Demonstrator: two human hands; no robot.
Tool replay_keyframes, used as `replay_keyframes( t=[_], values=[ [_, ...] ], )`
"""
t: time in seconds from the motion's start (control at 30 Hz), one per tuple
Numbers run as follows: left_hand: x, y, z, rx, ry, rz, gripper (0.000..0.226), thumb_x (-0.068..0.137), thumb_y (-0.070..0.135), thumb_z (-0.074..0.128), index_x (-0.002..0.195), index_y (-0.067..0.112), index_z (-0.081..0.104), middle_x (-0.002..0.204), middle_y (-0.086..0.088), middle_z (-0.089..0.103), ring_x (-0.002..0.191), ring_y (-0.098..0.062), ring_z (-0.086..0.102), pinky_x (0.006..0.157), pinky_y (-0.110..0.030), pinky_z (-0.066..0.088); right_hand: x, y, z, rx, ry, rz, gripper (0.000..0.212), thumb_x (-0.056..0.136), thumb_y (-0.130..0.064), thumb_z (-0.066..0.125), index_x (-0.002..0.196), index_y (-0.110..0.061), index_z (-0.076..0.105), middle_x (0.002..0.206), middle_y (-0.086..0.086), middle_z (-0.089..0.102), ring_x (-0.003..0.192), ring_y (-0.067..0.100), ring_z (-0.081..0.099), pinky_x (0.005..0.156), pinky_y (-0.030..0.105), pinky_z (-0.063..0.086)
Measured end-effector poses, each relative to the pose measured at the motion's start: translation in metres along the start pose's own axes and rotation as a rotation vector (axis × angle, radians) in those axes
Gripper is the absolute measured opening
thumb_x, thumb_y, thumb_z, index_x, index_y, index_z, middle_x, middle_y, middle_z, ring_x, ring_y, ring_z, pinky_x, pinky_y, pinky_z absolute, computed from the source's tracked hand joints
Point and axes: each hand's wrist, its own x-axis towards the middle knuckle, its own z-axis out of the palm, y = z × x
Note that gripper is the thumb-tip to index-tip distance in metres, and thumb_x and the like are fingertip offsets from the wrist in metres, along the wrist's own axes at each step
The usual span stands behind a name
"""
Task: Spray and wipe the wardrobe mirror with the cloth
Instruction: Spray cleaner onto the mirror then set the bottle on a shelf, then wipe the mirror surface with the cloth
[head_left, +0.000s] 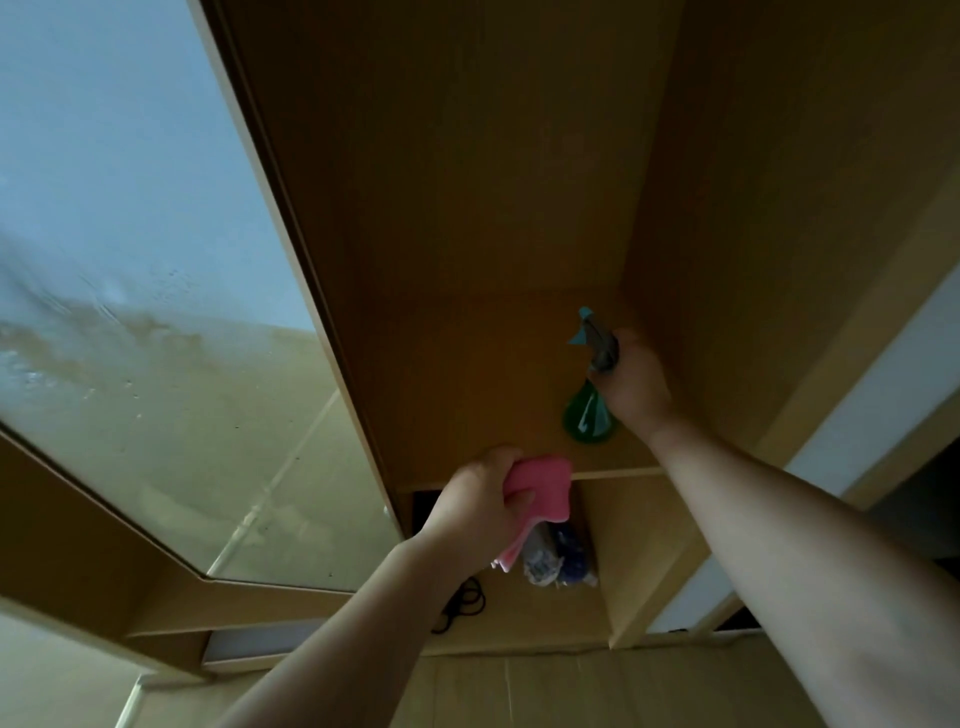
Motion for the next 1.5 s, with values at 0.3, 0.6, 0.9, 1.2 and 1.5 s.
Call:
replay_keyframes(
  t=[0.3, 0.6, 0.9, 1.2, 1.5],
  values=[
    [0.0, 0.018, -0.008, 0.033, -0.005, 0.054, 0.028, 0.092, 0.025, 0.06, 0.12, 0.021, 0.057, 0.097, 0.006, 0.062, 0.081, -0.011, 0.06, 0.07, -0.03, 0.056, -0.011, -0.005, -0.022, 0.015, -0.067, 0.052, 0.069, 0.087, -0.008, 0.068, 0.146, -0.017, 0.035, 0.133, 0.008, 0.057, 0.12, 0.025, 0.057, 0.083, 0.024, 0.043],
    [-0.008, 0.069, -0.045, 0.0, 0.054, 0.21, 0.028, 0.09, 0.018, 0.062, 0.118, 0.019, 0.059, 0.104, 0.006, 0.059, 0.091, -0.012, 0.056, 0.075, -0.024, 0.05, -0.054, -0.046, -0.073, 0.076, 0.004, -0.054, 0.015, 0.09, -0.026, 0.066, 0.1, -0.035, 0.06, 0.094, -0.019, 0.06, 0.086, 0.001, 0.057, 0.059, 0.011, 0.034],
    [-0.033, 0.113, -0.089, -0.038, 0.155, 0.418, 0.023, 0.09, 0.019, 0.062, 0.113, 0.019, 0.059, 0.1, 0.008, 0.059, 0.088, -0.009, 0.057, 0.077, -0.022, 0.052, -0.13, -0.105, -0.128, 0.183, -0.045, -0.16, 0.041, 0.093, -0.051, 0.049, 0.076, -0.016, 0.063, 0.074, 0.009, 0.065, 0.074, 0.028, 0.065, 0.07, 0.045, 0.052],
    [-0.074, 0.107, -0.136, -0.095, 0.174, 0.553, 0.023, 0.091, 0.027, 0.062, 0.113, 0.024, 0.057, 0.098, 0.016, 0.056, 0.083, 0.006, 0.053, 0.068, -0.009, 0.047, -0.197, -0.18, -0.131, 0.339, -0.152, -0.215, 0.046, 0.072, -0.069, 0.065, 0.085, -0.025, 0.07, 0.082, 0.006, 0.069, 0.081, 0.027, 0.068, 0.07, 0.034, 0.053],
    [-0.138, 0.051, -0.221, -0.108, 0.022, 0.674, 0.02, 0.095, 0.03, 0.057, 0.115, 0.028, 0.058, 0.102, 0.021, 0.056, 0.091, 0.002, 0.059, 0.075, -0.014, 0.054, -0.248, -0.276, -0.092, 0.234, -0.162, -0.325, 0.013, 0.078, -0.021, 0.068, 0.088, -0.03, 0.064, 0.082, -0.002, 0.066, 0.077, 0.011, 0.063, 0.067, 0.031, 0.052]
  ],
)
